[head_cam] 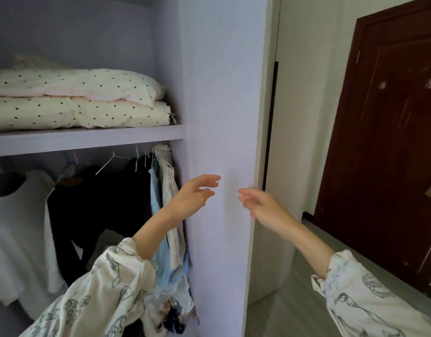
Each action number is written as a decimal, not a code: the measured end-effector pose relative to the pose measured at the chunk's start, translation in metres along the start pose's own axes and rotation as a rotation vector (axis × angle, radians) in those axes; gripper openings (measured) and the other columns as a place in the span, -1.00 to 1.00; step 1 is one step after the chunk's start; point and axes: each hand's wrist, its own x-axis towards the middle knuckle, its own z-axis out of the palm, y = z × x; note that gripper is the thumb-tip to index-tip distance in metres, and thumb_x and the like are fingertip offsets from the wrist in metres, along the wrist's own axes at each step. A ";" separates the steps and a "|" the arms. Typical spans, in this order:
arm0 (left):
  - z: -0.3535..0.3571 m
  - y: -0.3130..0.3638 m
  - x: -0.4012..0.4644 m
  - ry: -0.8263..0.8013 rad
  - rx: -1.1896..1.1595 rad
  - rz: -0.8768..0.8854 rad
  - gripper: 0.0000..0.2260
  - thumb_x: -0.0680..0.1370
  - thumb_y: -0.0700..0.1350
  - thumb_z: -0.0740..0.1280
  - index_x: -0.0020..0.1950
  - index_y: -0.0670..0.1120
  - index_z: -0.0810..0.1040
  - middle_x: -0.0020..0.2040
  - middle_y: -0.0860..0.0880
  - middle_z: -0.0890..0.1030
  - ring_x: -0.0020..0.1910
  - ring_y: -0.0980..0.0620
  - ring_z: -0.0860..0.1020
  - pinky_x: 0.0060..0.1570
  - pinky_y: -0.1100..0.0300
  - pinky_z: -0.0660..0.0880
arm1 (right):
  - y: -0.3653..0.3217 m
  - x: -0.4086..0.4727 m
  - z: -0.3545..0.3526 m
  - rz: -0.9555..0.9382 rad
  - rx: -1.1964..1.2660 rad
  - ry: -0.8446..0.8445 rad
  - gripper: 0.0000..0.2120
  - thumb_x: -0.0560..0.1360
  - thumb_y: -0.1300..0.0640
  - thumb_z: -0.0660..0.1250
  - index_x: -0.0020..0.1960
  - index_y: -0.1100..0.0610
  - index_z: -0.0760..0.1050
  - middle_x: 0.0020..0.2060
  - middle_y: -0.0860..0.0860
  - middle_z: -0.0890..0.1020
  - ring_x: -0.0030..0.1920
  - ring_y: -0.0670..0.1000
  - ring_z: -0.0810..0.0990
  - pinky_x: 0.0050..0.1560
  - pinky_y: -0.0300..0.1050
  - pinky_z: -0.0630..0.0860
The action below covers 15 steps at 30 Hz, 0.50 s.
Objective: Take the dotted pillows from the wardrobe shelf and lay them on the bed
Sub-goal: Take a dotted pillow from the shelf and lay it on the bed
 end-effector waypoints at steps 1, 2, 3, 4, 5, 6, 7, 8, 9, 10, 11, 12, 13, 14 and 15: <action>-0.005 -0.005 -0.002 0.007 0.042 0.000 -0.66 0.56 -0.30 0.16 0.29 -0.01 0.44 0.25 -0.06 0.51 0.10 0.04 0.50 0.00 0.24 0.44 | -0.003 0.005 0.006 -0.003 0.002 -0.004 -0.68 0.57 0.18 0.13 0.32 0.10 0.38 0.22 0.04 0.53 0.22 0.01 0.48 0.25 -0.04 0.40; -0.012 -0.010 -0.003 0.012 0.085 0.005 -0.66 0.56 -0.30 0.15 0.29 -0.04 0.43 0.24 -0.07 0.51 0.06 0.05 0.49 -0.07 0.30 0.43 | -0.007 0.010 0.012 -0.014 0.010 -0.008 -0.68 0.57 0.18 0.13 0.31 0.10 0.39 0.20 0.05 0.54 0.20 0.03 0.49 0.26 -0.02 0.40; -0.021 -0.014 -0.003 0.014 0.126 0.010 -0.66 0.56 -0.31 0.15 0.30 -0.06 0.43 0.24 -0.08 0.50 0.03 0.06 0.48 -0.11 0.33 0.42 | -0.012 0.016 0.020 -0.031 0.017 -0.014 -0.69 0.56 0.18 0.14 0.29 0.10 0.40 0.17 0.04 0.55 0.19 0.03 0.50 0.26 -0.01 0.40; -0.031 -0.017 -0.004 0.015 0.168 0.013 -0.65 0.56 -0.31 0.15 0.31 -0.08 0.42 0.24 -0.09 0.50 0.03 0.07 0.48 -0.12 0.35 0.42 | -0.017 0.023 0.028 -0.051 0.020 -0.023 -0.69 0.56 0.18 0.14 0.28 0.09 0.41 0.15 0.04 0.56 0.18 0.04 0.50 0.25 -0.01 0.41; -0.042 -0.021 -0.005 0.022 0.210 0.013 -0.65 0.55 -0.32 0.15 0.31 -0.09 0.42 0.24 -0.09 0.50 0.04 0.07 0.48 -0.09 0.37 0.42 | -0.021 0.030 0.038 -0.071 0.020 -0.035 -0.69 0.55 0.18 0.15 0.28 0.09 0.41 0.13 0.03 0.57 0.16 0.04 0.51 0.23 -0.02 0.42; -0.053 -0.026 -0.005 0.035 0.246 0.012 -0.65 0.55 -0.31 0.15 0.32 -0.10 0.41 0.24 -0.08 0.50 0.06 0.08 0.48 -0.02 0.36 0.39 | -0.026 0.038 0.047 -0.090 0.019 -0.047 -0.69 0.55 0.18 0.15 0.27 0.08 0.42 0.11 0.03 0.58 0.15 0.04 0.52 0.20 -0.04 0.43; -0.066 -0.031 -0.007 0.054 0.273 0.010 -0.64 0.55 -0.30 0.15 0.33 -0.11 0.41 0.24 -0.08 0.50 0.08 0.08 0.48 0.05 0.34 0.37 | -0.030 0.047 0.058 -0.108 0.018 -0.063 -0.69 0.54 0.19 0.14 0.26 0.07 0.43 0.10 0.03 0.59 0.14 0.04 0.53 0.16 -0.07 0.44; -0.079 -0.037 -0.008 0.072 0.295 0.006 -0.64 0.56 -0.29 0.16 0.34 -0.11 0.41 0.25 -0.07 0.50 0.09 0.08 0.48 0.09 0.32 0.36 | -0.036 0.056 0.069 -0.123 0.018 -0.084 -0.69 0.54 0.19 0.14 0.25 0.06 0.44 0.08 0.03 0.59 0.12 0.04 0.55 0.10 -0.10 0.44; -0.094 -0.044 -0.010 0.087 0.315 -0.001 -0.65 0.56 -0.27 0.16 0.35 -0.11 0.40 0.26 -0.05 0.49 0.09 0.09 0.49 0.09 0.33 0.36 | -0.042 0.065 0.080 -0.138 0.017 -0.110 -0.70 0.54 0.18 0.14 0.24 0.05 0.45 0.05 0.01 0.60 0.10 0.04 0.56 0.05 -0.11 0.45; -0.109 -0.052 -0.011 0.102 0.329 -0.010 -0.65 0.57 -0.25 0.17 0.35 -0.09 0.40 0.26 -0.03 0.49 0.09 0.09 0.49 0.05 0.37 0.37 | -0.049 0.074 0.092 -0.154 0.014 -0.136 -0.72 0.54 0.18 0.14 0.21 0.05 0.47 0.01 -0.01 0.61 0.09 0.05 0.57 0.03 -0.11 0.46; -0.126 -0.060 -0.013 0.118 0.335 -0.022 -0.65 0.57 -0.24 0.17 0.36 -0.08 0.39 0.26 -0.01 0.48 0.09 0.10 0.49 0.00 0.43 0.38 | -0.057 0.083 0.105 -0.172 0.008 -0.159 -0.73 0.55 0.17 0.14 0.18 0.04 0.49 -0.04 -0.04 0.62 0.08 0.10 0.59 0.05 -0.07 0.48; -0.144 -0.069 -0.014 0.142 0.336 -0.034 -0.66 0.57 -0.22 0.18 0.36 -0.07 0.39 0.26 -0.01 0.49 0.09 0.10 0.50 -0.05 0.47 0.39 | -0.066 0.093 0.119 -0.191 0.002 -0.179 -0.75 0.55 0.17 0.14 0.15 0.04 0.51 -0.08 -0.07 0.62 0.06 0.16 0.59 0.08 -0.01 0.48; -0.163 -0.077 -0.014 0.170 0.337 -0.045 -0.66 0.57 -0.21 0.19 0.35 -0.06 0.40 0.26 0.00 0.49 0.10 0.10 0.50 -0.04 0.46 0.40 | -0.075 0.104 0.132 -0.211 -0.008 -0.197 -0.76 0.55 0.15 0.14 0.13 0.02 0.52 -0.11 -0.10 0.62 0.03 0.20 0.59 0.09 0.02 0.49; -0.182 -0.084 -0.014 0.199 0.340 -0.056 -0.67 0.57 -0.19 0.20 0.34 -0.04 0.40 0.26 0.00 0.50 0.11 0.08 0.50 0.01 0.40 0.41 | -0.085 0.114 0.146 -0.238 -0.025 -0.213 -0.76 0.55 0.14 0.14 0.13 0.01 0.52 -0.12 -0.13 0.62 0.01 0.19 0.60 0.08 0.01 0.49; -0.203 -0.091 -0.014 0.228 0.347 -0.062 -0.67 0.57 -0.19 0.20 0.34 -0.03 0.41 0.26 -0.01 0.50 0.11 0.07 0.51 0.07 0.30 0.43 | -0.097 0.126 0.159 -0.272 -0.046 -0.226 -0.76 0.55 0.12 0.14 0.15 0.01 0.51 -0.10 -0.14 0.62 0.01 0.14 0.61 0.07 -0.03 0.49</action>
